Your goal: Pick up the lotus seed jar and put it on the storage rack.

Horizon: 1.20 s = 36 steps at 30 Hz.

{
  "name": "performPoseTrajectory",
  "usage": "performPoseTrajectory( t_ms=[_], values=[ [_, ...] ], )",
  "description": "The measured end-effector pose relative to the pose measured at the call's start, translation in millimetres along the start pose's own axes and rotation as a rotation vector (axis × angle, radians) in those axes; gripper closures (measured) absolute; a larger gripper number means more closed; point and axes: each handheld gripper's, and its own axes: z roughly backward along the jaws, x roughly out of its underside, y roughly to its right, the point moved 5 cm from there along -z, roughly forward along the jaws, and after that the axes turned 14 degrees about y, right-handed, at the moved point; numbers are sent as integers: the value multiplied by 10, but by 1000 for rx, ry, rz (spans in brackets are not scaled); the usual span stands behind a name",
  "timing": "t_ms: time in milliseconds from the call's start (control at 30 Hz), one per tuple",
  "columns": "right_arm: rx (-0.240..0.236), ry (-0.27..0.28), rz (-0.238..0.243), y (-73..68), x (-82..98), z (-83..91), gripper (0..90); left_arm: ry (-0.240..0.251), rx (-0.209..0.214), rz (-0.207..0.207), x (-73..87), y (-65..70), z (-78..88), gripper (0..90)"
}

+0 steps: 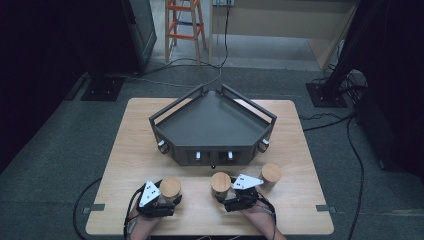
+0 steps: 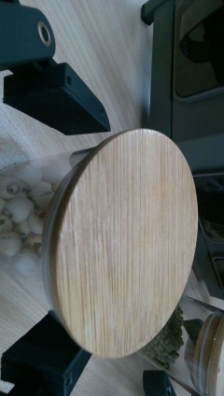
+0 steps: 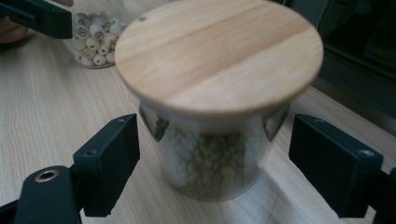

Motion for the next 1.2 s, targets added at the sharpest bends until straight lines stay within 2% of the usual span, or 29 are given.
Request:
performPoseTrajectory(
  t_ms=[100,200,267,367,500,567,733,800,867,933,1000,1100,1200],
  values=[
    [-2,-1,-20,10,41,7,164,-7,-1,-18,-8,20,-7,113],
    [-19,21,-55,42,37,30,128,-5,0,-16,-5,17,-6,113],
    [-38,34,-100,87,24,47,116,-1,-3,-9,-1,13,-5,114],
    [-55,32,-117,117,8,59,116,0,-5,-8,-1,12,-5,114],
    [-26,35,-81,56,-18,69,116,-8,-7,-20,-8,26,-11,113],
    [-45,34,-81,79,-25,78,116,-10,-7,-25,-10,32,-19,113],
    [-43,28,-37,45,-58,91,116,-11,-18,-25,-10,40,-16,114],
    [-54,29,-34,44,-56,88,111,-17,-24,-31,-16,47,-20,114],
    [-52,15,-3,23,-57,74,59,-20,-24,-37,-19,54,-24,113],
    [-53,-3,29,0,-49,45,52,-25,-24,-47,-23,66,-31,114],
    [-68,2,28,0,-29,20,37,-25,-21,-51,-23,73,-37,114],
    [-60,-2,-7,-3,-32,-20,28,-27,-19,-59,-25,77,-42,114],
    [-41,-14,-12,-4,-23,-43,32,-31,-18,-66,-29,91,-47,114]
  ],
)
